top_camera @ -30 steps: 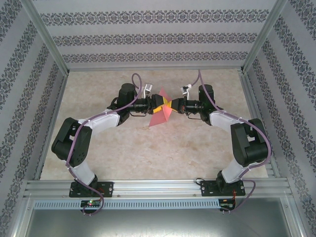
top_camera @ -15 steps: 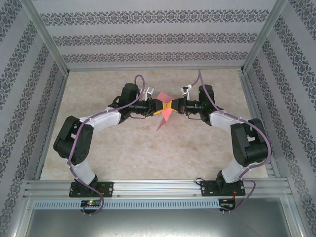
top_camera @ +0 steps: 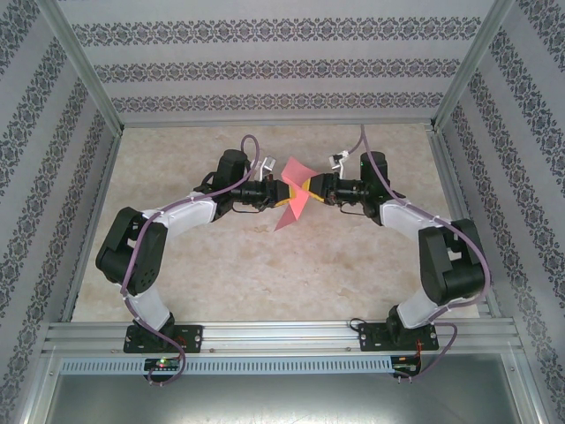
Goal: Fold a paper plane with a square sheet of paper (pick it up from the middle)
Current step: Pick up the triangle from the center of the table.
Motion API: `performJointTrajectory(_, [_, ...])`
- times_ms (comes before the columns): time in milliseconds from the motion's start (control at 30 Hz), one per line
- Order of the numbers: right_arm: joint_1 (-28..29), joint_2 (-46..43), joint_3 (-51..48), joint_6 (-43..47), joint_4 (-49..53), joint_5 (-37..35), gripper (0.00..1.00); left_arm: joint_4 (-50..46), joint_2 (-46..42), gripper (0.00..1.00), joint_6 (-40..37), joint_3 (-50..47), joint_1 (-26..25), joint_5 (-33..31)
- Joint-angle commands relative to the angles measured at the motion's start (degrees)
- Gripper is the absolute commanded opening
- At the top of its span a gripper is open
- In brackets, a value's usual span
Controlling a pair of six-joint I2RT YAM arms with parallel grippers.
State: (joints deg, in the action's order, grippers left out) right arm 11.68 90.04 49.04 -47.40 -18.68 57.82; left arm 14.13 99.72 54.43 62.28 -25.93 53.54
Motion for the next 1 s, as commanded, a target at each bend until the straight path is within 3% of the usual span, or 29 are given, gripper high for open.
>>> performJointTrajectory(0, [-1.93,-4.96,-1.99,3.37,4.55,-4.56,0.4,3.09,0.64,0.11,1.29,1.35,-0.7,-0.14])
performJointTrajectory(167, [-2.38,-9.35,-4.71,2.32,9.21,-7.11,0.48,5.52,0.74,0.11,2.94,1.62,-0.7,-0.27])
performJointTrajectory(400, [0.58,-11.66,-10.36,-9.2,-1.84,-7.07,0.54,8.41,1.09,0.11,4.89,1.96,-0.71,0.15])
performJointTrajectory(533, [3.18,-11.83,-9.68,-10.27,-1.24,-8.7,0.61,9.82,1.6,0.11,5.74,2.11,-0.76,0.81])
performJointTrajectory(967, [6.42,-6.73,-9.93,-18.59,-11.18,-7.27,0.53,9.5,2.05,0.12,6.04,2.89,-1.31,0.83])
